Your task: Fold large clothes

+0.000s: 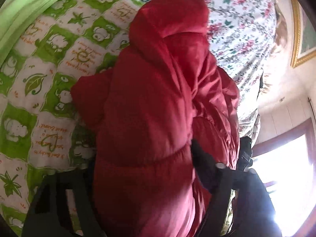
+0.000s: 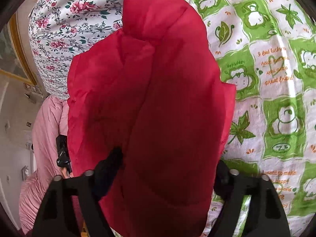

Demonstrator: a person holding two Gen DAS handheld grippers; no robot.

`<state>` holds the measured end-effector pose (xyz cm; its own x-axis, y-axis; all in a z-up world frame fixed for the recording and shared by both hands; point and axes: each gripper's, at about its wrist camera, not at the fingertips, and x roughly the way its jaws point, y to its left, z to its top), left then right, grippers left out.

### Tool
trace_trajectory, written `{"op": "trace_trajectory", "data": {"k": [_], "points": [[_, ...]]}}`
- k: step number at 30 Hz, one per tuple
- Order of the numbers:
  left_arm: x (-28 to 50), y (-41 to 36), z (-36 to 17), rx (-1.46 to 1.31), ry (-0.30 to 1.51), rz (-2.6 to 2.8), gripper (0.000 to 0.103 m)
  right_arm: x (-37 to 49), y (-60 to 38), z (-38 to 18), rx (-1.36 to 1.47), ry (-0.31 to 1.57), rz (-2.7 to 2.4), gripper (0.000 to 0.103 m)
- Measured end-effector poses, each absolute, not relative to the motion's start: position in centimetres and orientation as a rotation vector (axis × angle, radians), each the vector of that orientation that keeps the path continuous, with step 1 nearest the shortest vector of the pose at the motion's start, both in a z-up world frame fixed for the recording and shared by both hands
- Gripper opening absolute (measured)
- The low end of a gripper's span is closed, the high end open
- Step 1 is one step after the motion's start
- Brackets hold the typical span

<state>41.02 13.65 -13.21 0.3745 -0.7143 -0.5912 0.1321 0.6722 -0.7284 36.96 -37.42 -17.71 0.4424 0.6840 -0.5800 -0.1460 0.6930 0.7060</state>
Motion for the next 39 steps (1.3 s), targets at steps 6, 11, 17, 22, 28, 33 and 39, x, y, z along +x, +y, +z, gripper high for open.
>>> {"op": "trace_trajectory", "data": {"k": [6,11,17,22,28,33,39], "points": [[39.8,13.5,-10.9,-0.605,1.001,-0.605,0.045,35.4,-37.3,-16.9,0.654,0.941,0.586,0.046],[37.6,13.4,-7.5,-0.59,0.929,-0.64,0.04,33.7,-36.8,-15.1,0.668,0.9,0.592,0.038],[32.7,14.0,-4.8,-0.555,0.903,-0.663,0.04,28.4,-35.3,-13.3,0.644,0.887,0.626,0.037],[26.8,16.0,-4.1,-0.535,0.907,-0.672,0.04,22.6,-33.6,-13.6,0.635,0.914,0.646,0.036],[21.2,18.0,-5.1,-0.556,0.913,-0.663,0.04,16.7,-31.3,-14.5,0.618,0.914,0.665,0.036],[19.1,19.0,-8.2,-0.601,0.94,-0.628,0.04,16.3,-31.1,-16.2,0.657,0.919,0.633,0.04],[18.9,20.2,-11.7,-0.618,0.978,-0.551,0.046,17.0,-32.7,-19.0,0.722,0.947,0.565,0.054]]}}
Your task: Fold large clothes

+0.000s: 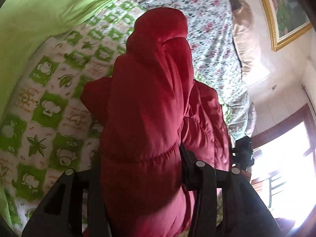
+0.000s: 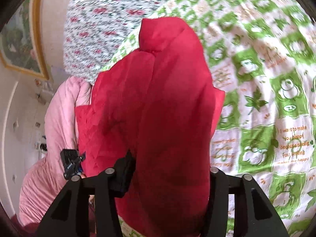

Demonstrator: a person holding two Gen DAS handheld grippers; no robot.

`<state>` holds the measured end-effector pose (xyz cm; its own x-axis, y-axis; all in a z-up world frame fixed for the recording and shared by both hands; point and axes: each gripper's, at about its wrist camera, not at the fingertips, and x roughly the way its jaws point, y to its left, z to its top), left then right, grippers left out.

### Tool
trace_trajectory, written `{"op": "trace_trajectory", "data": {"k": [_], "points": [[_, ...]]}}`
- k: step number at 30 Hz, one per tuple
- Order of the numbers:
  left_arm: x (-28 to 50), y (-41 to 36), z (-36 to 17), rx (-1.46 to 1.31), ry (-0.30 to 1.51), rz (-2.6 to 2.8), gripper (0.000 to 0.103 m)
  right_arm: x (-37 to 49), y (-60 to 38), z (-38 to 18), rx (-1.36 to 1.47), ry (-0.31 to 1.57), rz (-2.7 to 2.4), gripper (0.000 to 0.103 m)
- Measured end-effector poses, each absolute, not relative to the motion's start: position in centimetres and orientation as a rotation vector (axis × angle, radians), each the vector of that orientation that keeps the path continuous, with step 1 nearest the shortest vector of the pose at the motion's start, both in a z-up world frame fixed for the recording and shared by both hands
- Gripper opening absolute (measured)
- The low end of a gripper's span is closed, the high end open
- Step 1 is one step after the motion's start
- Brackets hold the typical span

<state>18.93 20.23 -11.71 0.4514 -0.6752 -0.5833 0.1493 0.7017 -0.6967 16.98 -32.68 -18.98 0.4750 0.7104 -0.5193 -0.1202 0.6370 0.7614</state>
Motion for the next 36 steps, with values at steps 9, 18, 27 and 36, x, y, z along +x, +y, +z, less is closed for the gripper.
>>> {"op": "trace_trajectory", "data": {"k": [9,18,27,36], "points": [[18.8,19.3,-12.1,-0.493,0.977,-0.471,0.06,18.0,-32.1,-19.9,0.707,0.942,0.513,0.068],[17.9,20.4,-11.3,-0.498,0.985,-0.449,0.068,16.8,-32.4,-19.1,0.66,0.928,0.414,0.081],[14.8,24.1,-7.8,-0.447,0.891,-0.302,0.08,15.3,-32.1,-16.8,0.559,0.881,0.306,0.081],[12.4,21.4,-3.9,-0.4,0.8,-0.366,0.08,12.6,-32.7,-13.8,0.482,0.755,0.176,0.081]]}}
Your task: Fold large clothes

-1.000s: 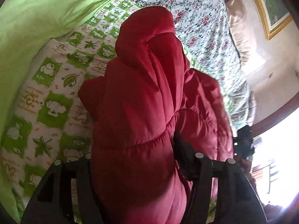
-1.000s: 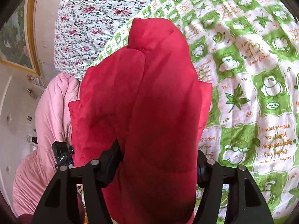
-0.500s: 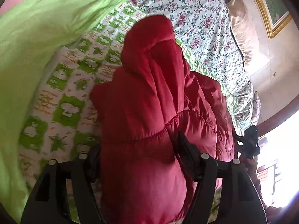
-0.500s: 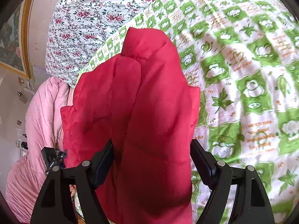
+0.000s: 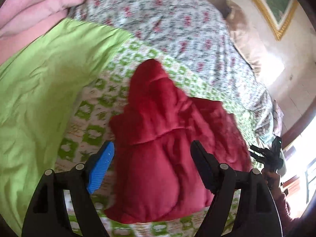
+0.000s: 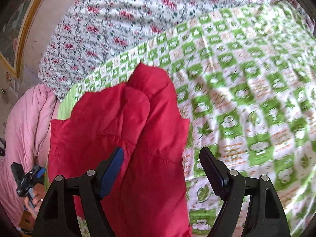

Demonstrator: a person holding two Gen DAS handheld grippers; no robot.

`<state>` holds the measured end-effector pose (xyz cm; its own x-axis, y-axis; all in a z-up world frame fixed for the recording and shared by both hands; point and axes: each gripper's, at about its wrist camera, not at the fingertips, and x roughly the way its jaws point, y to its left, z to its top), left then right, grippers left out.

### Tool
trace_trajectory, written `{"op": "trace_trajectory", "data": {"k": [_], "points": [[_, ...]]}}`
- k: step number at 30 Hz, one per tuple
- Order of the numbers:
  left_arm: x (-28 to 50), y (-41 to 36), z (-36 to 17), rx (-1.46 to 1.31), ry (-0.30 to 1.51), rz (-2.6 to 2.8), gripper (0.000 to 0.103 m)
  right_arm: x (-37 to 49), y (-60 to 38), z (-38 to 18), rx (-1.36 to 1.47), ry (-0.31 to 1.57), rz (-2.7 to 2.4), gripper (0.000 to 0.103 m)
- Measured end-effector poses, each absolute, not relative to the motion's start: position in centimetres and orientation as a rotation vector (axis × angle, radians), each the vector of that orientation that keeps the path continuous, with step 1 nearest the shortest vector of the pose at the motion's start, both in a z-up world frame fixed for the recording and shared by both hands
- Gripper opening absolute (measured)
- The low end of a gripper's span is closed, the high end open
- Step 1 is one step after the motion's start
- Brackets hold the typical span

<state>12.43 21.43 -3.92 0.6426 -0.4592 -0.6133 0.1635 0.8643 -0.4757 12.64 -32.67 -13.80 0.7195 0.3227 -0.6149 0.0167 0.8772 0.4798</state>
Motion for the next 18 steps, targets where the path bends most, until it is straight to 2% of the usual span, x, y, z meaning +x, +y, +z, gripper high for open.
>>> {"op": "trace_trajectory", "data": {"k": [9,18], "points": [[12.5,12.9,-1.7,-0.204,0.81,-0.455,0.08,10.5,-30.0,-11.1,0.423,0.685,0.231,0.081],[13.4,5.7,-1.5,-0.041,0.87,-0.489,0.08,10.6,-22.0,-10.8,0.232,0.704,0.358,0.078]]}}
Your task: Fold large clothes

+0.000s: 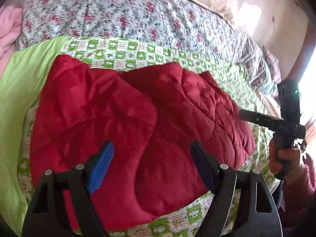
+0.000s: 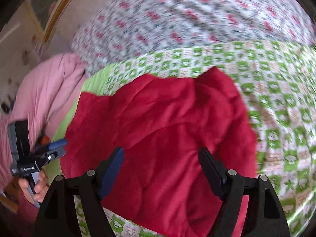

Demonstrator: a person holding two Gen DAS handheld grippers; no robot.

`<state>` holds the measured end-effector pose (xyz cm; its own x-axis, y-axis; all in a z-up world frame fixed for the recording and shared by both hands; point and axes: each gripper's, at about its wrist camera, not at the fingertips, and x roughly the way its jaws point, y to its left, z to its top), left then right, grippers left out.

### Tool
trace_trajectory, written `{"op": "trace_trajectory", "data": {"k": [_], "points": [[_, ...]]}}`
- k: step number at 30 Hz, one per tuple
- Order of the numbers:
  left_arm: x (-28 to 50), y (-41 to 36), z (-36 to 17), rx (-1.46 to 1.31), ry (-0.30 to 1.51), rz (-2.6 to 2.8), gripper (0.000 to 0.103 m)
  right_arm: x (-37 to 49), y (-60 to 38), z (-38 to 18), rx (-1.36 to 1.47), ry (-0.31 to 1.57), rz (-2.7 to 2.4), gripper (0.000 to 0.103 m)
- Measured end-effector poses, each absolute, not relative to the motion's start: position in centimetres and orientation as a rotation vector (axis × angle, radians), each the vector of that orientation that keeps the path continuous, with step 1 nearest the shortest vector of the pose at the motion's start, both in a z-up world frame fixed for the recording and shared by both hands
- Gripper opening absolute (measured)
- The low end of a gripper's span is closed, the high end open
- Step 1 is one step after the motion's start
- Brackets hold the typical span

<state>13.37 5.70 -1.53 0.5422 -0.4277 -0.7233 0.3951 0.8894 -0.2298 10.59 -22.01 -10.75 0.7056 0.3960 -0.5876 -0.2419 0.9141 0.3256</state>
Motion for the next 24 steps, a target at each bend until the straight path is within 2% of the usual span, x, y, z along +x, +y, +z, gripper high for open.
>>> {"op": "trace_trajectory", "data": {"k": [7,8,24], "points": [[15.2,3.7,-3.4,0.083,0.898,-0.429,0.08,12.9,-17.4,-11.5,0.126,0.751,0.393,0.046],[15.8,3.8,-3.9,0.088,0.91,-0.408,0.08,13.6,-16.9,-11.7,0.111,0.757,0.388,0.045],[25.2,7.3,-6.0,-0.042,0.993,-0.208,0.08,22.2,-18.4,-12.9,0.13,0.768,0.223,0.042]]}}
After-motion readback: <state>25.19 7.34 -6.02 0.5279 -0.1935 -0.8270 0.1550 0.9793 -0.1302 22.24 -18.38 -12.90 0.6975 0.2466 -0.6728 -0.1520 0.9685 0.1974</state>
